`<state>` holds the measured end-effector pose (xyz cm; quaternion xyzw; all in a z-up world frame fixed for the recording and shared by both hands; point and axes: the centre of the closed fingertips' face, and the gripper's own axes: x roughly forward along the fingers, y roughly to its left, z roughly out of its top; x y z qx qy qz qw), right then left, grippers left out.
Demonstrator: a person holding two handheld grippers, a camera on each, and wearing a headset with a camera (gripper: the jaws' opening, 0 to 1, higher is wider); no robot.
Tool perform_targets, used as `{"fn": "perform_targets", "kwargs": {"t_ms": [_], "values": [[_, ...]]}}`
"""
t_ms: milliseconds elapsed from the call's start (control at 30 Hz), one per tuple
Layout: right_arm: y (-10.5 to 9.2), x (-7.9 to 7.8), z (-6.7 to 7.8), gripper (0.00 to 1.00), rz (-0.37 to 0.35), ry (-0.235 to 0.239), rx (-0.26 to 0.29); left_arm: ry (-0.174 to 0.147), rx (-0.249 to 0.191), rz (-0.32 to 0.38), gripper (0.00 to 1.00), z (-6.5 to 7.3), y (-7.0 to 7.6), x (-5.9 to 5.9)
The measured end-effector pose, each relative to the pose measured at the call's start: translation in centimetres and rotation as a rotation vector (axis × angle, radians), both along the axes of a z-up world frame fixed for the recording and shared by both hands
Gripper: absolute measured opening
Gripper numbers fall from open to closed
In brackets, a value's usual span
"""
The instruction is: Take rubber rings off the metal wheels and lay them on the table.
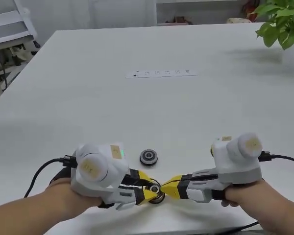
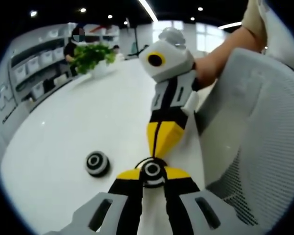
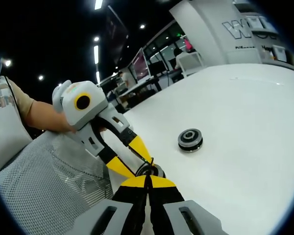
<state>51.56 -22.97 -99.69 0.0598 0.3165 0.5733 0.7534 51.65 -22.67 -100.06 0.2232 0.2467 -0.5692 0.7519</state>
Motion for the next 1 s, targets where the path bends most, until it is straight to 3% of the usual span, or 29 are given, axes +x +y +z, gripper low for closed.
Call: {"fn": "perform_targets", "kwargs": {"t_ms": [233,533,1000], "values": [[0.0,0.2,0.1,0.00,-0.007,0.006,0.009,-0.009,-0.012,-0.027,0.20,1.1,0.2,-0.4],[0.2,0.1,0.4,0.00,0.004,0.012,0.020,-0.023,-0.089,-0.008,0.30,3.8,0.6,-0.4],[0.6,0.4,1.8,0.00,0.027,-0.003,0.027,-0.031,-0.147,0.051,0.44,6.6,3.4,-0.7]]}}
